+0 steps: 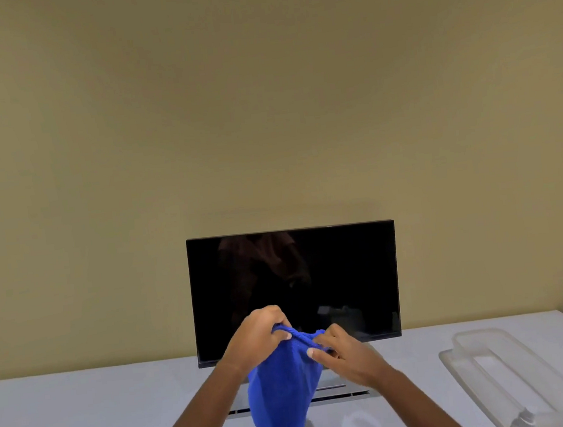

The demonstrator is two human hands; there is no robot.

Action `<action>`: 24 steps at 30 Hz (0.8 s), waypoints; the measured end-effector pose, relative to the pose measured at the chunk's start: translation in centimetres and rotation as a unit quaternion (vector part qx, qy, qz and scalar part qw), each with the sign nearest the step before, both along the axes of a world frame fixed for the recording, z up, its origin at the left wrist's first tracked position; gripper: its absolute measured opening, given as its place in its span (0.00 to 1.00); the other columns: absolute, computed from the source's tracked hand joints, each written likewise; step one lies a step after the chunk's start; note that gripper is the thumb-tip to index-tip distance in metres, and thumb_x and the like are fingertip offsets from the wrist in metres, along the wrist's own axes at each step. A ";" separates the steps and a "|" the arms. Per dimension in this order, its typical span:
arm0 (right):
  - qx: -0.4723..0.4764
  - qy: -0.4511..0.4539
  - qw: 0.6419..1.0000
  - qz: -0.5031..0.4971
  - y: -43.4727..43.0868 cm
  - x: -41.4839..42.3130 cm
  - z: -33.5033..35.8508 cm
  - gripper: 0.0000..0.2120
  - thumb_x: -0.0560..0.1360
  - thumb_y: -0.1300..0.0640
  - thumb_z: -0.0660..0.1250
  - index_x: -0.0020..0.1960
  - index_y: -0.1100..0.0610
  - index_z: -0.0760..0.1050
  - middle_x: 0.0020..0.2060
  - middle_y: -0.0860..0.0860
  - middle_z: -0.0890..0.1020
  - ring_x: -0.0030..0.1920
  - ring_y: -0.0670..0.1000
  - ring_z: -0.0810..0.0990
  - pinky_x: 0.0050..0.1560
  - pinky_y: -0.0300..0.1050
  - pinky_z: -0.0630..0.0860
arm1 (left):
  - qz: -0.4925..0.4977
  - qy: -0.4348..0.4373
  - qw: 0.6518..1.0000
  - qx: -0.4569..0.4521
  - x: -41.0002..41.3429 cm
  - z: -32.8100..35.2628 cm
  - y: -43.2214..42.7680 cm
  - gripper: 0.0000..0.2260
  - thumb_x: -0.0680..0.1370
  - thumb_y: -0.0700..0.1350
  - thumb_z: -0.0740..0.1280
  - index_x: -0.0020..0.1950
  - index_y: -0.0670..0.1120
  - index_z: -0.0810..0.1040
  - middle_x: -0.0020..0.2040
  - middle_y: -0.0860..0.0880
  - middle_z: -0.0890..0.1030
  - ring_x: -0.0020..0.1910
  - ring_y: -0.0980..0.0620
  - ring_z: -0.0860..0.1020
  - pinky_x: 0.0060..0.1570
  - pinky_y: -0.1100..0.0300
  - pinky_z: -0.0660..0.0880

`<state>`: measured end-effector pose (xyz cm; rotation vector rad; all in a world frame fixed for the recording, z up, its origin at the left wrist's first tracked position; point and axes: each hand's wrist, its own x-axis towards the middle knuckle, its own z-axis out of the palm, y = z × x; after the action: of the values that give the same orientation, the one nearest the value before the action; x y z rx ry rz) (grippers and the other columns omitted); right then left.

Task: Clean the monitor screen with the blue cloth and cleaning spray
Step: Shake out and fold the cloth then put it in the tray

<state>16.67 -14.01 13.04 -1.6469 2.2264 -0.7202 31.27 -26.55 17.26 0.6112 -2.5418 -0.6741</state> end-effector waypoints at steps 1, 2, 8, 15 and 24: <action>0.011 0.017 1.000 0.015 0.3 -0.5 0.0 0.15 0.76 0.42 0.59 0.56 0.50 0.74 0.45 0.44 0.65 0.41 0.41 0.70 0.41 0.31 0.67 | -0.008 0.002 1.000 0.009 0.3 0.4 -0.3 0.03 0.74 0.41 0.66 0.43 0.44 0.79 0.37 0.59 0.73 0.40 0.59 0.74 0.44 0.69 0.70; 0.023 0.037 0.999 0.016 0.6 -0.9 0.1 0.16 0.75 0.42 0.61 0.57 0.52 0.74 0.45 0.45 0.65 0.40 0.41 0.69 0.41 0.32 0.66 | -0.015 0.007 1.000 0.017 0.6 0.7 -0.5 0.03 0.74 0.40 0.66 0.41 0.46 0.79 0.37 0.59 0.74 0.39 0.60 0.75 0.42 0.70 0.69; 0.117 0.002 0.993 0.000 2.4 -2.1 -1.1 0.03 0.73 0.46 0.66 0.46 0.41 0.75 0.49 0.50 0.67 0.54 0.51 0.73 0.56 0.44 0.72 | -0.007 0.058 0.996 0.066 3.0 1.8 -2.0 0.15 0.72 0.37 0.69 0.33 0.57 0.76 0.38 0.57 0.77 0.39 0.60 0.76 0.43 0.71 0.72; -0.067 -0.120 0.989 -0.048 3.9 -1.5 0.5 0.09 0.70 0.58 0.72 0.33 0.51 0.75 0.42 0.51 0.77 0.44 0.50 0.78 0.48 0.42 0.75 | 0.062 0.034 0.996 0.050 5.8 0.3 -3.3 0.14 0.72 0.37 0.68 0.33 0.55 0.73 0.38 0.56 0.75 0.40 0.56 0.75 0.41 0.69 0.70; -0.074 -0.110 0.989 -0.070 4.8 -2.1 0.2 0.11 0.70 0.63 0.71 0.37 0.52 0.70 0.34 0.50 0.76 0.33 0.46 0.72 0.33 0.30 0.69 | 0.079 -0.007 0.994 0.075 4.9 -3.3 -1.6 0.10 0.74 0.37 0.65 0.41 0.52 0.72 0.40 0.52 0.76 0.42 0.51 0.75 0.43 0.63 0.70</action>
<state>14.57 -9.18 13.23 -1.4048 2.1904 -1.0731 36.22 -28.20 13.92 0.8598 -2.4389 -0.8107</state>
